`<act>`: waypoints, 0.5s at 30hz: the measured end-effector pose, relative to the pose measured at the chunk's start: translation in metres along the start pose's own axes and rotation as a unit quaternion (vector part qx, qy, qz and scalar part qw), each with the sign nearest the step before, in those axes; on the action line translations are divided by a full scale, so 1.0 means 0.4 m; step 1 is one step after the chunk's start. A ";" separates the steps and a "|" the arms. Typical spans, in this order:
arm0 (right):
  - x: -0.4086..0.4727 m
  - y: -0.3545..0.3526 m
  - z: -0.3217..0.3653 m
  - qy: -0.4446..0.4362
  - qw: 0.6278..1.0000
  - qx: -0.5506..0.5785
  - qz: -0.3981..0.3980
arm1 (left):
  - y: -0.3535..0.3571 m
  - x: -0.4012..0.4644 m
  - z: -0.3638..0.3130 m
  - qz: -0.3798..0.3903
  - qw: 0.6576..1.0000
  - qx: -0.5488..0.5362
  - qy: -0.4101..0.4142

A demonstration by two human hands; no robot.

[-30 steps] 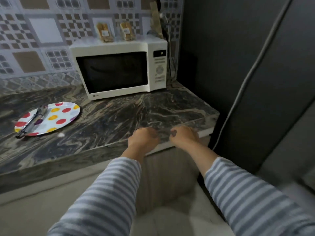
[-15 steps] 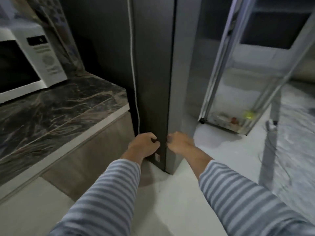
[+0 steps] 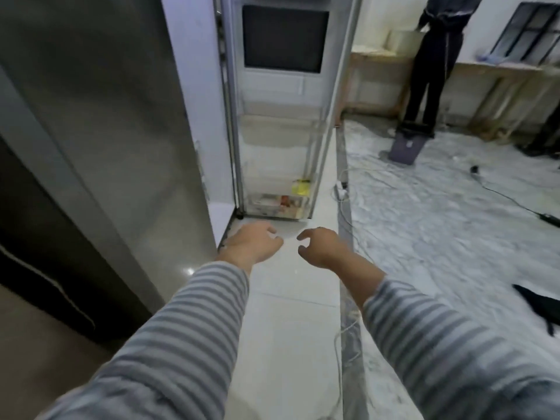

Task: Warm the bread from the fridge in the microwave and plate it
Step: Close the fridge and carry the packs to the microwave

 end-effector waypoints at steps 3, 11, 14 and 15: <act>0.078 -0.037 -0.119 0.030 0.999 0.023 -0.009 | 0.062 0.108 -0.100 0.031 0.999 0.020 0.014; 0.318 -0.129 -0.371 0.091 0.993 0.077 -0.024 | 0.157 0.428 -0.331 0.073 0.993 0.053 0.081; 0.429 -0.178 -0.445 0.122 0.987 0.098 -0.044 | 0.170 0.561 -0.422 0.086 0.989 0.057 0.108; 0.461 -0.196 -0.466 0.130 0.985 0.102 -0.046 | 0.173 0.604 -0.451 0.088 0.988 0.063 0.113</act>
Point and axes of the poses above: each hand's wrist, its own x-axis towards the middle knuckle, its own y-axis out of the palm, z = x × y, the point moved 1 cm from there along x, towards the middle knuckle, and after that the axes turned 12 degrees about -x, right-handed, at the moved point
